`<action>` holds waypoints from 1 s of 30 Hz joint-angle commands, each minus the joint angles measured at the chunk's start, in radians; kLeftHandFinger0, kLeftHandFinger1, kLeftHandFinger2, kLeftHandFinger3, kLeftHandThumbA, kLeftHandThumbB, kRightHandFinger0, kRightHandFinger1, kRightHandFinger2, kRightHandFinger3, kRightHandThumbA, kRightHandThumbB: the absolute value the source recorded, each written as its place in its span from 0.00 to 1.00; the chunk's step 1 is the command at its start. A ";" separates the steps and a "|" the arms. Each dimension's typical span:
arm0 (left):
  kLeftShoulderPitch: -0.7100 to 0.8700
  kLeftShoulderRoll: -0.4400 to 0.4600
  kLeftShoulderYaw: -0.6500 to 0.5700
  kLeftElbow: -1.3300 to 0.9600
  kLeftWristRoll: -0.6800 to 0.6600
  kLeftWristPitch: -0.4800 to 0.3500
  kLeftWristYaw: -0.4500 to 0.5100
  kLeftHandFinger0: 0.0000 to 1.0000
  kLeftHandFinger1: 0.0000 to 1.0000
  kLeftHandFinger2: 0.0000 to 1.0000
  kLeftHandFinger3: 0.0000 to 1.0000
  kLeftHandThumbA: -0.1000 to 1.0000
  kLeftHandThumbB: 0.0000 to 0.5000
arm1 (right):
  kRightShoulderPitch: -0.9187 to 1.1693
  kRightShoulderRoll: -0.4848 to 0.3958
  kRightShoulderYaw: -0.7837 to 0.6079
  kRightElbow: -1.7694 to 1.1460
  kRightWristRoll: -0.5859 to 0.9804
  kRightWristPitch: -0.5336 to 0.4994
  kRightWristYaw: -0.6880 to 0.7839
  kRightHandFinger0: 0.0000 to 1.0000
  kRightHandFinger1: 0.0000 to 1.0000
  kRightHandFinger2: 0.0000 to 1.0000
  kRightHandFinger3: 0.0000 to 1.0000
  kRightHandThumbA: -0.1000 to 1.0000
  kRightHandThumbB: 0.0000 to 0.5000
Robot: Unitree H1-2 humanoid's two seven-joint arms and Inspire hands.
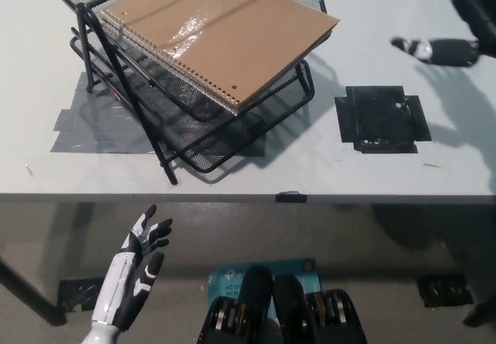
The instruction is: A person hands a notebook to the robot and the robot grabs it with its right hand and places it in the file tray kept in the centre of the desk infront of it.
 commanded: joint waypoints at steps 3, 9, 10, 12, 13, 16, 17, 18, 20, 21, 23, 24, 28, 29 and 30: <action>-0.073 0.036 0.006 -0.024 0.007 -0.012 -0.011 0.86 0.88 0.88 1.00 0.94 0.55 | 0.425 -0.492 -0.410 -1.151 0.784 -0.080 -0.105 1.00 1.00 1.00 1.00 0.96 0.90; -0.036 0.026 0.003 -0.012 0.006 -0.036 -0.004 0.93 0.94 0.94 1.00 0.97 0.60 | 0.551 -0.124 -0.184 -1.148 0.745 -0.185 -0.138 1.00 1.00 1.00 1.00 0.99 1.00; -0.031 0.025 0.003 -0.009 0.004 -0.039 -0.003 0.94 0.95 0.96 1.00 0.98 0.60 | 0.577 -0.028 -0.146 -1.150 0.740 -0.142 -0.165 1.00 1.00 1.00 1.00 1.00 1.00; -0.026 0.027 0.002 -0.009 0.006 -0.037 -0.003 0.97 0.96 0.98 1.00 0.99 0.61 | 0.614 0.058 -0.124 -1.150 0.719 -0.099 -0.172 1.00 1.00 1.00 1.00 1.00 1.00; -0.025 0.027 0.002 -0.010 0.007 -0.035 -0.004 0.97 0.97 0.99 1.00 0.99 0.61 | 0.629 0.080 -0.120 -1.141 0.712 -0.089 -0.167 1.00 1.00 1.00 1.00 1.00 0.97; -0.016 0.026 0.003 -0.007 -0.003 -0.034 -0.007 1.00 1.00 1.00 1.00 1.00 0.65 | 0.740 0.172 -0.120 -1.027 0.667 -0.095 -0.132 1.00 1.00 1.00 1.00 1.00 0.86; -0.015 0.025 0.003 -0.007 -0.004 -0.035 -0.006 1.00 1.00 1.00 1.00 1.00 0.65 | 0.754 0.186 -0.122 -1.008 0.657 -0.094 -0.124 1.00 1.00 1.00 1.00 1.00 0.86; -0.011 0.025 0.003 -0.009 -0.009 -0.036 -0.008 1.00 1.00 1.00 1.00 1.00 0.63 | 0.782 0.243 -0.119 -0.911 0.624 -0.120 -0.105 1.00 1.00 1.00 1.00 1.00 0.82; -0.005 0.027 0.005 -0.006 -0.002 -0.045 -0.002 1.00 1.00 1.00 1.00 1.00 0.64 | 0.805 0.319 -0.118 -0.792 0.624 -0.144 -0.067 1.00 1.00 1.00 1.00 1.00 0.81; -0.003 0.027 0.006 -0.008 -0.001 -0.040 -0.002 1.00 1.00 1.00 1.00 1.00 0.67 | 0.810 0.346 -0.116 -0.744 0.629 -0.147 -0.052 1.00 1.00 1.00 1.00 1.00 0.78; 0.000 0.025 0.005 -0.006 -0.010 -0.038 -0.005 1.00 1.00 1.00 1.00 1.00 0.68 | 0.827 0.412 -0.122 -0.642 0.627 -0.139 -0.018 1.00 1.00 1.00 1.00 1.00 0.69; 0.000 0.024 0.004 -0.005 -0.012 -0.040 -0.005 1.00 1.00 1.00 1.00 1.00 0.68 | 0.831 0.425 -0.126 -0.627 0.626 -0.137 -0.012 1.00 1.00 1.00 1.00 1.00 0.68; 0.004 0.024 0.007 -0.004 -0.009 -0.045 0.000 1.00 1.00 1.00 1.00 1.00 0.72 | 0.855 0.519 -0.144 -0.504 0.579 -0.153 0.020 1.00 1.00 1.00 1.00 1.00 0.52; -0.001 0.022 0.006 0.003 -0.007 -0.051 0.003 1.00 1.00 1.00 1.00 1.00 0.71 | 0.859 0.530 -0.146 -0.474 0.561 -0.172 0.035 1.00 1.00 1.00 1.00 1.00 0.49; -0.002 0.021 0.006 0.006 -0.006 -0.053 0.004 1.00 1.00 1.00 1.00 1.00 0.71 | 0.861 0.534 -0.148 -0.467 0.557 -0.176 0.040 1.00 1.00 1.00 1.00 1.00 0.49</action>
